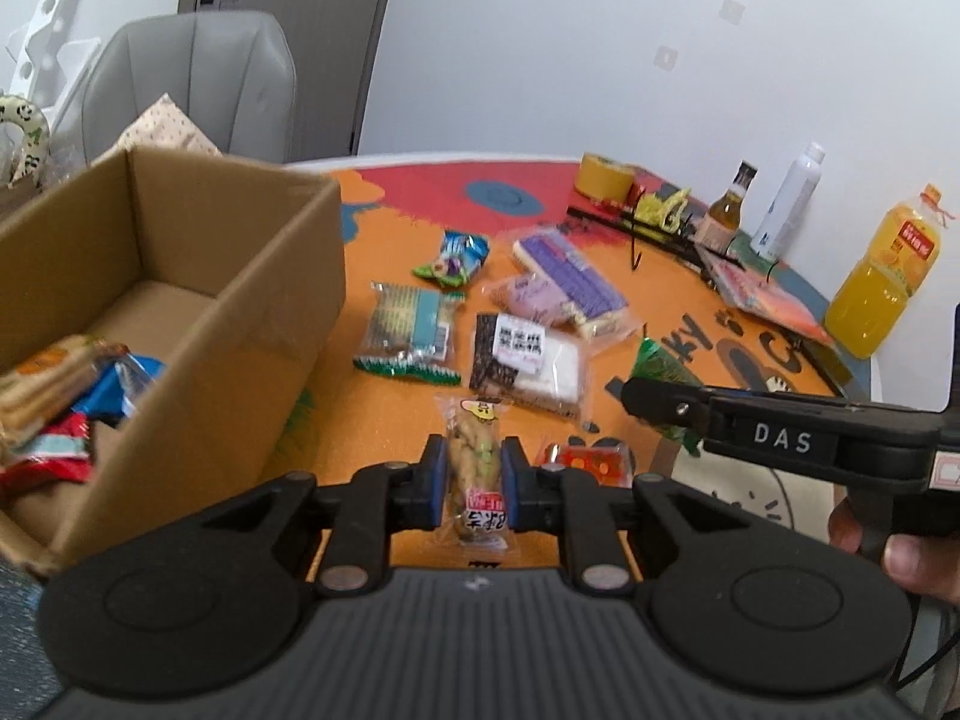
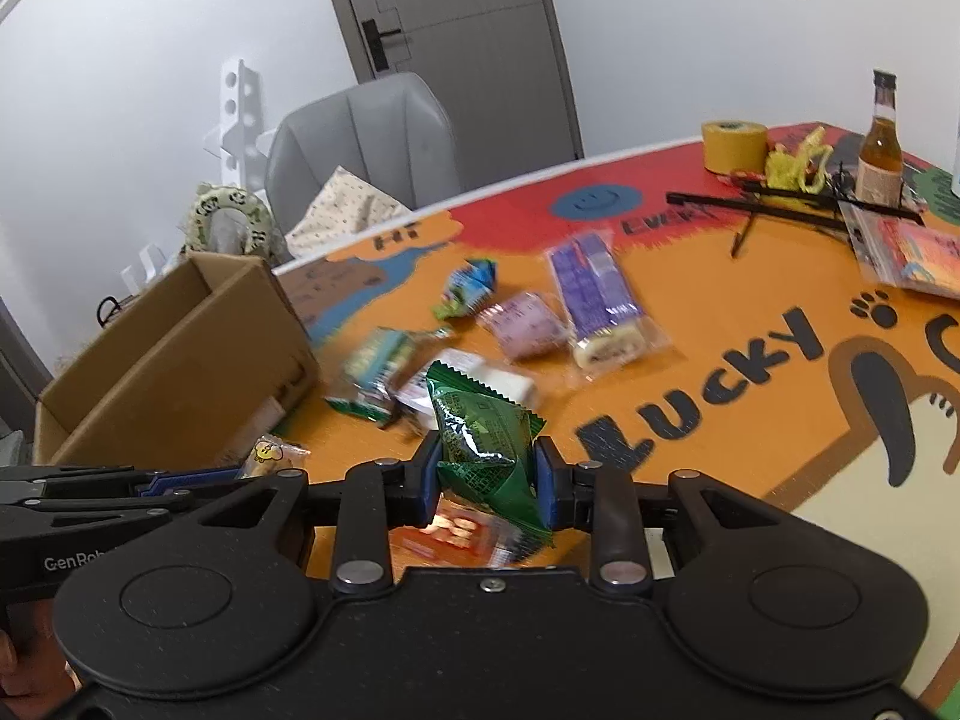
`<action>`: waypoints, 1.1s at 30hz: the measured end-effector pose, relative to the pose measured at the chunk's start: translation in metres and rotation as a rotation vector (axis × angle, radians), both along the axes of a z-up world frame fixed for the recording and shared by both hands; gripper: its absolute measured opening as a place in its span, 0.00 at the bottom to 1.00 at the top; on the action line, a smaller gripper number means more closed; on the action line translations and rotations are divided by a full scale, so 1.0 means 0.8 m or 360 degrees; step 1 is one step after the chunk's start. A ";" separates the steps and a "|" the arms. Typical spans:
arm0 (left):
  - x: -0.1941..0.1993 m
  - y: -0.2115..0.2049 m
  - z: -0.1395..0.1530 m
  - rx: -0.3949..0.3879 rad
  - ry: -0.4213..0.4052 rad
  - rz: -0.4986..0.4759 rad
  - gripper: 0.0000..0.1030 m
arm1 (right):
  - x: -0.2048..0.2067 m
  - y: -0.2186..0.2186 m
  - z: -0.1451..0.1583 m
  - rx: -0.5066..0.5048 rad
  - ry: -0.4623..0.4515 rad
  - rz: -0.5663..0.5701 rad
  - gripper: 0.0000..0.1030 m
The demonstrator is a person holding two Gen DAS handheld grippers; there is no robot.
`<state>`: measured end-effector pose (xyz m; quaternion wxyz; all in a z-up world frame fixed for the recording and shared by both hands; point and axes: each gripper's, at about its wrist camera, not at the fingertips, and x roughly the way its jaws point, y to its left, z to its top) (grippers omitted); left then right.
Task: Organize snacks
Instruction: 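Carry both snacks over the cardboard box and open both grippers to drop them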
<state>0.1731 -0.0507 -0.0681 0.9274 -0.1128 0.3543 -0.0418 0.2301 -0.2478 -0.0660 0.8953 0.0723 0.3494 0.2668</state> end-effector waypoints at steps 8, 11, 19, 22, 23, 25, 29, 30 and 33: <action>-0.020 0.017 0.031 0.0019 -0.0076 0.0050 0.17 | -0.007 0.018 0.023 0.0044 -0.0057 0.0033 0.28; -0.027 0.024 0.043 0.0017 -0.0110 0.0068 0.17 | -0.011 0.027 0.032 0.0067 -0.0089 0.0060 0.28; -0.047 0.047 0.077 0.0019 -0.0214 0.0110 0.17 | -0.015 0.061 0.054 0.0131 -0.0134 0.0130 0.28; -0.054 0.060 0.084 0.0020 -0.0237 0.0138 0.17 | -0.017 0.078 0.060 0.0142 -0.0150 0.0167 0.28; -0.056 0.065 0.086 0.0019 -0.0241 0.0149 0.17 | -0.017 0.083 0.062 0.0143 -0.0153 0.0179 0.28; -0.059 0.076 0.087 0.0016 -0.0245 0.0173 0.17 | -0.018 0.094 0.064 0.0147 -0.0153 0.0202 0.28; -0.063 0.101 0.085 0.0003 -0.0244 0.0240 0.17 | -0.020 0.113 0.070 0.0154 -0.0162 0.0227 0.28; -0.064 0.109 0.084 0.0000 -0.0244 0.0259 0.17 | -0.020 0.118 0.072 0.0155 -0.0164 0.0236 0.28; -0.064 0.129 0.077 -0.0019 -0.0230 0.0315 0.17 | -0.021 0.133 0.078 0.0160 -0.0175 0.0264 0.28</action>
